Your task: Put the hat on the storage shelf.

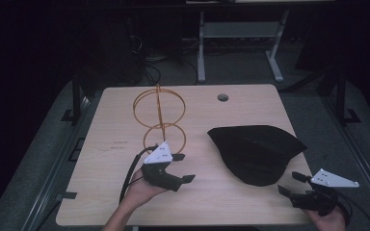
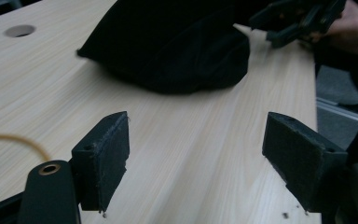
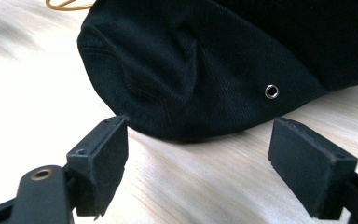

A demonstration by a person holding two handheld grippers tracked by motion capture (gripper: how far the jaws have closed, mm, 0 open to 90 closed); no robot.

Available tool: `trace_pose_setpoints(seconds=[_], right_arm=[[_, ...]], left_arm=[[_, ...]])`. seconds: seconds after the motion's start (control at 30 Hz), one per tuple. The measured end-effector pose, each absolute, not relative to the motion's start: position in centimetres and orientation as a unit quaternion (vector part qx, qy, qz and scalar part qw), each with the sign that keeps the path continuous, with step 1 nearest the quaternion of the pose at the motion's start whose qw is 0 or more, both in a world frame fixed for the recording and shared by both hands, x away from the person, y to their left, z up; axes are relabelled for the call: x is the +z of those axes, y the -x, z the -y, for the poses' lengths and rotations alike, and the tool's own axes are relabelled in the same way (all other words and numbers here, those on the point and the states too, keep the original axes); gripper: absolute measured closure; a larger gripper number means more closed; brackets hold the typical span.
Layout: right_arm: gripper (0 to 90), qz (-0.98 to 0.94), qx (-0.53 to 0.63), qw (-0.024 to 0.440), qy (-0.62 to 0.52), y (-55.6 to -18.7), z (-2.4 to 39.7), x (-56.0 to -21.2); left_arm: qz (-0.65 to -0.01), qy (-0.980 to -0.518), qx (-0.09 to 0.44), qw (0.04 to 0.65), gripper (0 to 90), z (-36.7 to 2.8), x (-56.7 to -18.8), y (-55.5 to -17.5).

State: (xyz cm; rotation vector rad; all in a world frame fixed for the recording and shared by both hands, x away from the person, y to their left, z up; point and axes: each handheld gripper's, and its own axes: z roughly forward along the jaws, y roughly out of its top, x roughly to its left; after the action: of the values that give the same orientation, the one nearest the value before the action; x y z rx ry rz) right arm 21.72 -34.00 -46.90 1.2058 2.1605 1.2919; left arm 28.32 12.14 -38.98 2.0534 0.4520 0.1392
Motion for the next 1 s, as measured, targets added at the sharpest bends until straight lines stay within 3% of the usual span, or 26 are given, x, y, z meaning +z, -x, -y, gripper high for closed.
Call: trace_pose_setpoints(seconds=[1.0], right_arm=[[19.7, -0.763, 0.462, 0.168, -0.421, -21.7, 34.2, -47.0]], left_arm=[[-0.154, -0.876, 0.055, 0.453, 23.4, -1.2, -35.2, -37.6]])
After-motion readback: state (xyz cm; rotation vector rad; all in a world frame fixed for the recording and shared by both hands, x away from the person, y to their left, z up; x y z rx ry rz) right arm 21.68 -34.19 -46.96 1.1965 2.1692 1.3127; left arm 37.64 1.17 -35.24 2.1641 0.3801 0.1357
